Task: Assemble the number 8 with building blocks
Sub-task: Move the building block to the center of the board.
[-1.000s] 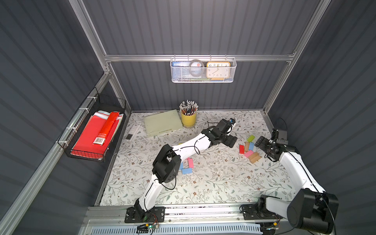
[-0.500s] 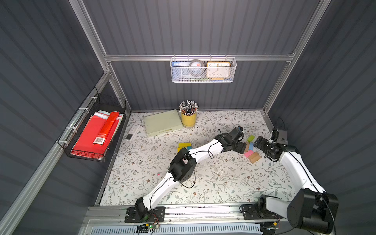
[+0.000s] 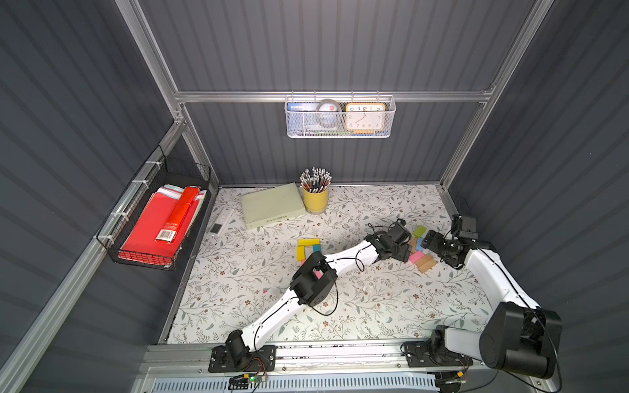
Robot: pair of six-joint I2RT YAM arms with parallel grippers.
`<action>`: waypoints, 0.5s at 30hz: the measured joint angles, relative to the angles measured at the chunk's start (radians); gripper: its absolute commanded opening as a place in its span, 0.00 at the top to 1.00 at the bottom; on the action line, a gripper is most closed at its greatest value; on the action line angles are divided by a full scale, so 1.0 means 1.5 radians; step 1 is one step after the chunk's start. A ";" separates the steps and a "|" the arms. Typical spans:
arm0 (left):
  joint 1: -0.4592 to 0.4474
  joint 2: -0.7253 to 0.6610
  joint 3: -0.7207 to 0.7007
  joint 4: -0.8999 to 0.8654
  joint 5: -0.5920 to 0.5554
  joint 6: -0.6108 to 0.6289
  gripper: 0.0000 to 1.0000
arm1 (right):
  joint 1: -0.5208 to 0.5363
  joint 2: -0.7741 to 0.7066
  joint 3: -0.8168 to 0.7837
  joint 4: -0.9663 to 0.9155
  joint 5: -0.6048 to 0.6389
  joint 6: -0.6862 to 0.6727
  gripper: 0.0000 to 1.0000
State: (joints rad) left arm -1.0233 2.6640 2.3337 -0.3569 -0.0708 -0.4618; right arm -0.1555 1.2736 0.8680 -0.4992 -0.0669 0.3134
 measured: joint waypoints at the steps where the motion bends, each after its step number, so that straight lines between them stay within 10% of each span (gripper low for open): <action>1: -0.003 0.002 0.000 0.003 -0.005 0.000 0.18 | 0.000 0.000 0.001 0.000 -0.001 -0.001 0.09; 15: -0.018 0.020 -0.003 0.026 -0.126 0.057 0.39 | 0.000 0.014 0.006 0.001 -0.013 -0.018 0.11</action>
State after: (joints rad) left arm -1.0508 2.6946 2.3291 -0.3172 -0.2600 -0.3756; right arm -0.1555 1.2945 0.8772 -0.4980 -0.0868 0.2867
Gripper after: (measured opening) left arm 0.638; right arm 0.898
